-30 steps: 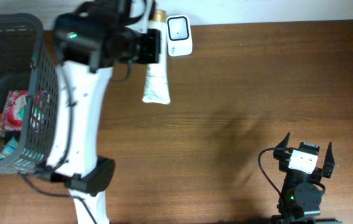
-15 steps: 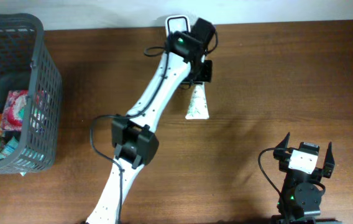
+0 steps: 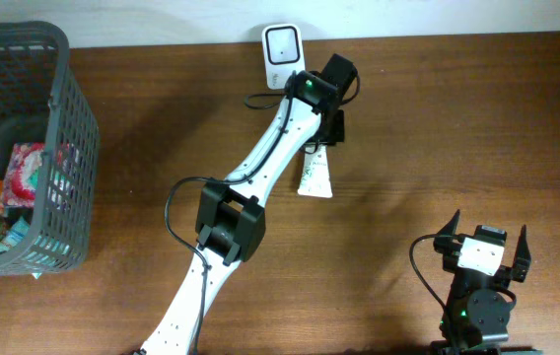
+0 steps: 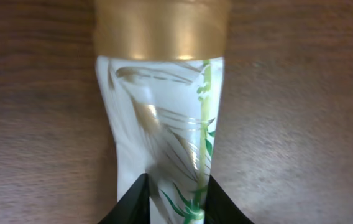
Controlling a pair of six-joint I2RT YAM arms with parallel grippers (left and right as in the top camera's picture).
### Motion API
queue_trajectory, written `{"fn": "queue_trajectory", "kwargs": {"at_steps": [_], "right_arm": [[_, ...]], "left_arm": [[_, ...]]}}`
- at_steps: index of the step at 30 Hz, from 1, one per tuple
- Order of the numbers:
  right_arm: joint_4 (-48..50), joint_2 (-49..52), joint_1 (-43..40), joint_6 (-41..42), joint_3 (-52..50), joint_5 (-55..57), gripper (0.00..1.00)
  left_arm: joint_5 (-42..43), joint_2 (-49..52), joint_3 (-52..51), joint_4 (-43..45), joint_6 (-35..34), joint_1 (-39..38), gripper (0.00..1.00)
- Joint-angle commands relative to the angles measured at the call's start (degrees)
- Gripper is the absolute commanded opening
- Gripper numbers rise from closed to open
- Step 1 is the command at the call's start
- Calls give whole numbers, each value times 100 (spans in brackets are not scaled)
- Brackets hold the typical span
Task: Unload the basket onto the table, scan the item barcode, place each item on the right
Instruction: 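Lift the tube and carry it toward the white scanner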
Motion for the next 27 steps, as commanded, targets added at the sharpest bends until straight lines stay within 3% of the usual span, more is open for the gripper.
{"fn": "queue_trajectory", "kwargs": {"at_steps": [1,9,10,12,15,18,20,22,25,27], "right_arm": [[-15,-37,-35,7,-46,72,99],[-15,-37,-35,7,-46,72,99],[-15,-37,-35,7,-46,72,99],[-15,-37,-35,7,-46,72,99],[-15,-37,-35,7,-46,72,99],[-15,-37,-35,7,-46,72,98],[-15,-37,-35,7,-46,72,99],[-15,-37,-35,7,-46,74,99],[-15,-37,-35,7,-46,72,99],[-15,-37,-35,7,-46,72,99]], "left_arm": [[603,59,267,-11,-33,15,22],[205,63,1073,-933,492,236,26],[190,76,1014,-1091,787,240,30],[208,153,940,-1331,1056,221,54],[452,431,918,-1368,1093,59,82],[448,551,918,-1178,1093,-74,86],[404,575,918,-1156,1093,-136,84],[297,651,918,-1161,1088,-164,73],[275,896,918,-1158,1088,-166,46],[302,975,918,-1115,1086,-179,21]]}}
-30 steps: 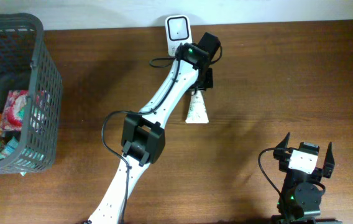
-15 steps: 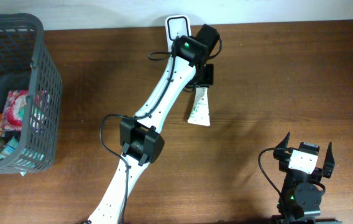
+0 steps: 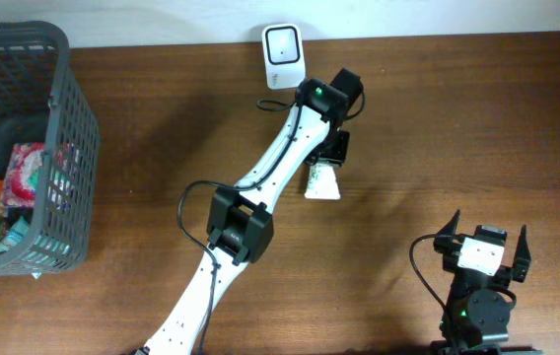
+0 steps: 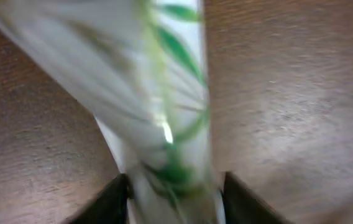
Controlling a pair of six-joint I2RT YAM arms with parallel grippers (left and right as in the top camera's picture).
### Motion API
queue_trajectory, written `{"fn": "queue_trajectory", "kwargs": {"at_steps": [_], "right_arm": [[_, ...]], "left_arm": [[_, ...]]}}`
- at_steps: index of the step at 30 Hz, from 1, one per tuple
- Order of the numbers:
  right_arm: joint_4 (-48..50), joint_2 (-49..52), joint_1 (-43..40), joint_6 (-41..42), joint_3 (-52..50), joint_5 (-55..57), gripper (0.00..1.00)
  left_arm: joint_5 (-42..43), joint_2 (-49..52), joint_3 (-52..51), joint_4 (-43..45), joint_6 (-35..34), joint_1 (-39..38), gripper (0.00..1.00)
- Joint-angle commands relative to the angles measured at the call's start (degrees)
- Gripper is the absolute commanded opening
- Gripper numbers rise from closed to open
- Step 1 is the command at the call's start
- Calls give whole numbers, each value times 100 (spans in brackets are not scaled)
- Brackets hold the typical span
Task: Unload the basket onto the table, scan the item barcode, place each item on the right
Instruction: 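Lift the tube and carry it toward the white scanner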
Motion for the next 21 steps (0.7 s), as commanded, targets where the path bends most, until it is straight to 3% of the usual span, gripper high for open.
{"fn": "queue_trajectory", "kwargs": {"at_steps": [1,7,10,13,18,21], "right_arm": [[-15,-37,-35,4,-46,72,99],[-15,-37,-35,4,-46,74,99],[-15,-37,-35,4,-46,72,99],[-15,-37,-35,4,-46,72,99],[-15,-37,-35,4,-46,72,99],[-15,-37,-35,4,-46,74,99]], "left_arm": [[17,295,-2,72,37,-26,19],[72,284,9,341,9,-378,12],[299,282,9,483,-535,-481,14],[391,282,48,610,-1121,-466,23],[876,282,354,758,-1152,-450,32],[879,282,798,656,-1147,-378,54]]}}
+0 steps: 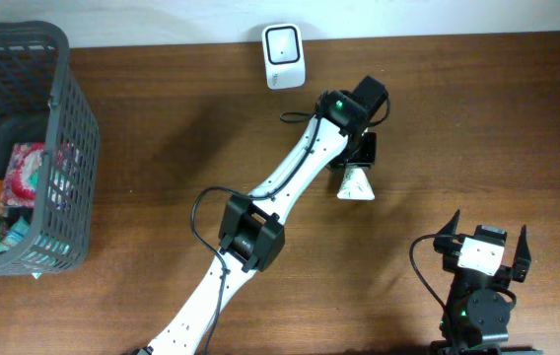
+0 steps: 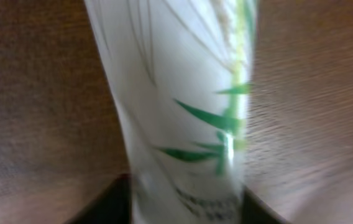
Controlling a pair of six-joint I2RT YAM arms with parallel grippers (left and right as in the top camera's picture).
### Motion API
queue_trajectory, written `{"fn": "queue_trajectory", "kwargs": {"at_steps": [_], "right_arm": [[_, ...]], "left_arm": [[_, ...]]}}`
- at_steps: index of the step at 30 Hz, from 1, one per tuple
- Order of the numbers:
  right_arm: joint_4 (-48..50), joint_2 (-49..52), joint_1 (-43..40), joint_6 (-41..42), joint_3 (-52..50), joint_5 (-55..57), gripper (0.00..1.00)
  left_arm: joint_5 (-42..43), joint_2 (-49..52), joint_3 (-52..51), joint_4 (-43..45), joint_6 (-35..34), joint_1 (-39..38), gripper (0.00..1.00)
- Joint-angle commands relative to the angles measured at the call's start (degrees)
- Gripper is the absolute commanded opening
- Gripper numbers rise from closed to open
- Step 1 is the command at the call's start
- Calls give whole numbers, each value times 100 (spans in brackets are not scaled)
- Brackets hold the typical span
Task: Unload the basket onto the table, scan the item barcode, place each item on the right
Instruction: 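Lift the tube and carry it toward the white scanner, then place the tube on the table near the scanner and release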
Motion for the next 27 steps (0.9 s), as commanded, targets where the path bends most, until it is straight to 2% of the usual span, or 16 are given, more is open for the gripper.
{"fn": "queue_trajectory", "kwargs": {"at_steps": [1,2,7,15,18,19,21,24,25,27], "right_arm": [[-15,-37,-35,4,-46,72,99],[-15,-37,-35,4,-46,72,99],[-15,-37,-35,4,-46,72,98],[-15,-37,-35,4,-46,72,99],[-15,-37,-35,4,-46,74,99],[-15,-37,-35,4,-46,74,99],[-15,-37,-35,4,-46,72,99],[-15,-37,-35,4,-46,72,99],[-15,-37,-35,2,-46,72,99],[-15,-37,-35,4,-46,72,99]], "left_arm": [[170,114,671,-142,-44,90,61],[170,114,1102,-387,-44,197,67],[190,-409,1185,-723,52,496,70],[166,-2500,1185,-1425,1069,1539,76],[-22,-3237,1185,-1788,1300,2063,76],[-48,-3543,1180,-1788,1600,2356,75],[-52,-3926,1180,-1790,1622,2796,76],[-50,-4387,1161,-1790,2214,3438,79],[-50,-4575,1126,-1790,2371,3762,74],[-52,-4771,1049,-1790,2371,4100,75]]}}
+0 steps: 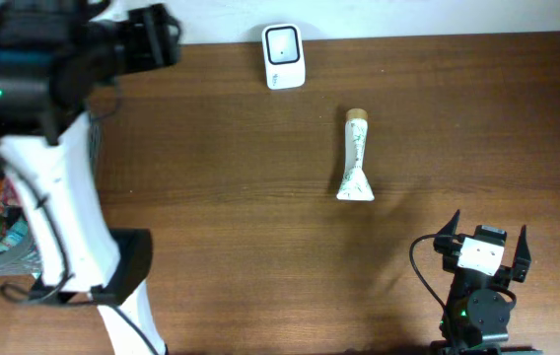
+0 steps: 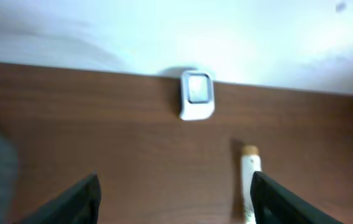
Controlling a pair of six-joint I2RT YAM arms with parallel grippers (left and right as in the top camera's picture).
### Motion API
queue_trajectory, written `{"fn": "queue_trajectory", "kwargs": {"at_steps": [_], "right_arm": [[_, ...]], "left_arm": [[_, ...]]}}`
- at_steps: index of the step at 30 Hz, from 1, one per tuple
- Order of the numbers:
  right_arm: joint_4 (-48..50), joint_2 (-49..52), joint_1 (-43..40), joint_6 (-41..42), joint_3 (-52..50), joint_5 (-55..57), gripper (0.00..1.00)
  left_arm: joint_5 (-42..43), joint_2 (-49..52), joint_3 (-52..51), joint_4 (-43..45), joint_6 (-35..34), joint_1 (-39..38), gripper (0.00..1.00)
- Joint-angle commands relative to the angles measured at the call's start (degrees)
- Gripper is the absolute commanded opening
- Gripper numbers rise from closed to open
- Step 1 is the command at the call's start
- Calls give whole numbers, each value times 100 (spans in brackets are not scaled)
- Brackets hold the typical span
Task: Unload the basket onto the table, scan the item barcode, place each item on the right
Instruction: 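Place the tube on the table near the scanner and release, then return the left gripper to the basket and grasp the green tissue pack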
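Observation:
The item, a white tube point(image 1: 356, 163) with green leaf print and a gold cap, lies flat on the brown table point(image 1: 477, 108), cap toward the back wall. The white barcode scanner point(image 1: 284, 42) stands at the table's back edge, left of the tube. In the left wrist view the scanner point(image 2: 197, 94) and the tube point(image 2: 250, 183) show far below. My left gripper point(image 2: 175, 202) is open and empty, raised high over the left part of the table. My right gripper point(image 1: 483, 240) rests open at the front right, holding nothing.
My left arm point(image 1: 53, 148) fills the overhead view's left side and hides most of the grey basket point(image 1: 19, 258) of packaged goods. A white wall borders the table's far edge behind the scanner.
My left gripper held the tube upright-tilted right of the table's middle. Now the tube lies loose on the table there, and the gripper is open, high up at the far left.
My left gripper was shut on the tube just below the scanner. Then it held the tube a little to the right, then further right. Now the tube lies flat on the table and the left arm is lifted away. The right arm has stayed still.

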Motion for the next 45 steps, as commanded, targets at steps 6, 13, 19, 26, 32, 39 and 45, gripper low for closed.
{"fn": "queue_trajectory", "kwargs": {"at_steps": [6,13,19,26,32,39,45], "right_arm": [[-15,-37,-35,4,-46,72,99],[-15,-37,-35,4,-46,72,99],[-15,-37,-35,4,-46,72,99],[-15,-37,-35,4,-46,72,99],[-15,-37,-35,4,-46,74,99],[-15,-37,-35,4,-46,74,99],[-15,-37,-35,4,-46,72,99]], "left_arm": [[-382,-577,-918,-11,361,1644,75],[-721,-570,-2796,28,-435,3274,79],[-678,-566,-4065,321,-577,3873,79],[-745,-560,-5901,1528,-881,3871,72],[-743,-549,-6867,2184,-896,3816,72],[-743,-522,-7112,2527,-896,3329,69],[-852,-232,-7259,2634,-896,3252,64]]}}
